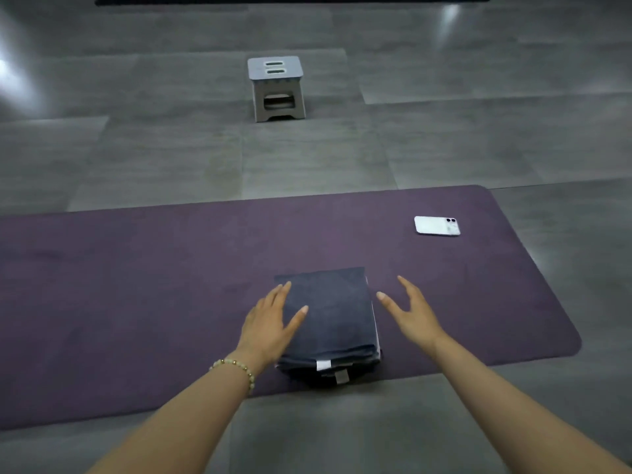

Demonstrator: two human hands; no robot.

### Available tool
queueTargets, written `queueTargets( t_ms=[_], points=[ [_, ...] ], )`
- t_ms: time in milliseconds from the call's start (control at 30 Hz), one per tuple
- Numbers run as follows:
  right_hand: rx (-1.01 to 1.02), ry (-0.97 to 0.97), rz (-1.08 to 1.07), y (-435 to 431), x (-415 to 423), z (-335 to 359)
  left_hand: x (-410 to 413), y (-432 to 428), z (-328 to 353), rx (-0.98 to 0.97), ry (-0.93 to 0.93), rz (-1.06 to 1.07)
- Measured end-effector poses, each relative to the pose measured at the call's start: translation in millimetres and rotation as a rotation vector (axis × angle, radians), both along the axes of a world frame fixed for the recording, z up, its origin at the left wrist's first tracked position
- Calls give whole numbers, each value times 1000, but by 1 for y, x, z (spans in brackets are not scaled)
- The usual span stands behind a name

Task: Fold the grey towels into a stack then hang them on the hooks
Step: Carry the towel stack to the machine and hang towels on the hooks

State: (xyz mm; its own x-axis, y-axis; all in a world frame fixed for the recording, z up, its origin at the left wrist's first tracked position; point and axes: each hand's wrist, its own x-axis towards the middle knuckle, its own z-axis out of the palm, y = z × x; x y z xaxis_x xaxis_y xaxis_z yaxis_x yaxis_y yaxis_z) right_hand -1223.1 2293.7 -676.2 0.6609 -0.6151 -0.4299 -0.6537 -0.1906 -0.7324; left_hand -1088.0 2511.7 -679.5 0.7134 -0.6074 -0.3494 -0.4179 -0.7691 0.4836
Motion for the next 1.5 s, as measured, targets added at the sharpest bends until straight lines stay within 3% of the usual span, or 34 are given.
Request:
queueTargets(
  t_ms=[167,333,600,800,900,1000,1133,1267,1500],
  points=[
    [65,-74,24,-26,39,-109,39,-61,-107,-73,-66,-110],
    [126,-262,95,-37,74,-164,87,-101,-164,13,-104,-197],
    [-83,-301,215,-60,99,-169,114,-105,-170,-31,-100,-253],
    [23,-124,445,-71,102,-139,107,-97,-145,-120,-114,-273],
    [170,-137,456,-72,95,-129,102,-89,-136,-248,-99,-237],
    [310,-196,371,-64,88,-127,100,-81,-127,-364,47,-146],
    [276,-333,313,-42,98,-90,103,-63,-78,-259,309,-146],
    [282,-363,384,-11,121,5,101,-26,14,-57,609,-216],
    [-91,-570,358,75,150,181,65,66,176,-572,786,385]
  ],
)
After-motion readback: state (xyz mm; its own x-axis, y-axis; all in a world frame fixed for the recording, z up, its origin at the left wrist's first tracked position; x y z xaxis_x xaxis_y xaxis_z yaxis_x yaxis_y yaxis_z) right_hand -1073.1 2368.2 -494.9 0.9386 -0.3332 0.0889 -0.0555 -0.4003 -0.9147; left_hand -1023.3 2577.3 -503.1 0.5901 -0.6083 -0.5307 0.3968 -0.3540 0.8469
